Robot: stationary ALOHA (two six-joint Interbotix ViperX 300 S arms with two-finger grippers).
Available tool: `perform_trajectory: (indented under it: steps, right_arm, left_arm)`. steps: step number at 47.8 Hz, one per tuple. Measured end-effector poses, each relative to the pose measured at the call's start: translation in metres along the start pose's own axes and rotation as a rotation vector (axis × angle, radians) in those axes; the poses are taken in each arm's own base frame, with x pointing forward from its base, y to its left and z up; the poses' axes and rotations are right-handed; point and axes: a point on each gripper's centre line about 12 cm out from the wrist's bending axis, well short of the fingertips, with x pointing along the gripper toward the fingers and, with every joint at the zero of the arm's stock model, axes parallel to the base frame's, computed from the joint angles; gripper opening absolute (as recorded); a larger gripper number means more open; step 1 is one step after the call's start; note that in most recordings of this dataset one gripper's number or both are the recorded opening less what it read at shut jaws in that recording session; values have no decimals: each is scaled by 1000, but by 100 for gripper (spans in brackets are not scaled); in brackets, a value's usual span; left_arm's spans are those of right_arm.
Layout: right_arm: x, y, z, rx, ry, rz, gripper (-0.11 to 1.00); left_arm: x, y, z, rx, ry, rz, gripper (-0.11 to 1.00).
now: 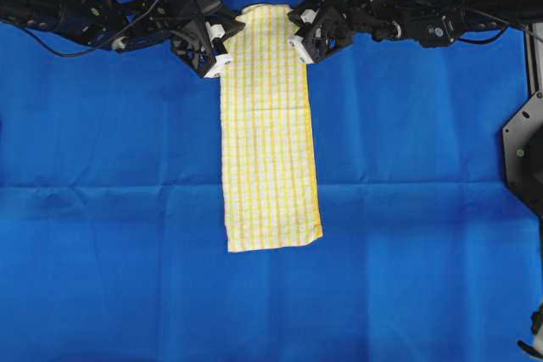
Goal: Fold the yellow towel.
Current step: 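Fold the top end down toward the bottom end with both grippers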
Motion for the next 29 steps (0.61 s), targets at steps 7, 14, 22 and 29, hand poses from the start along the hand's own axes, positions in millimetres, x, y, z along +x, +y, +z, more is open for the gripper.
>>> perform_trajectory:
  steps: [7, 14, 22, 29]
  right_arm:
    - [0, 1, 0, 1, -5, 1, 6]
    - [0, 1, 0, 17, -17, -3, 6]
    - [0, 1, 2, 31, -41, -7, 6]
    - [0, 1, 3, 31, -47, -8, 6]
  left_arm:
    - [1, 5, 0, -3, 3, 9, 5]
    - [2, 13, 2, -10, 10, 24, 5]
    - [4, 23, 7, -16, 30, 42, 5]
    - [4, 23, 8, -1, 41, 41, 5]
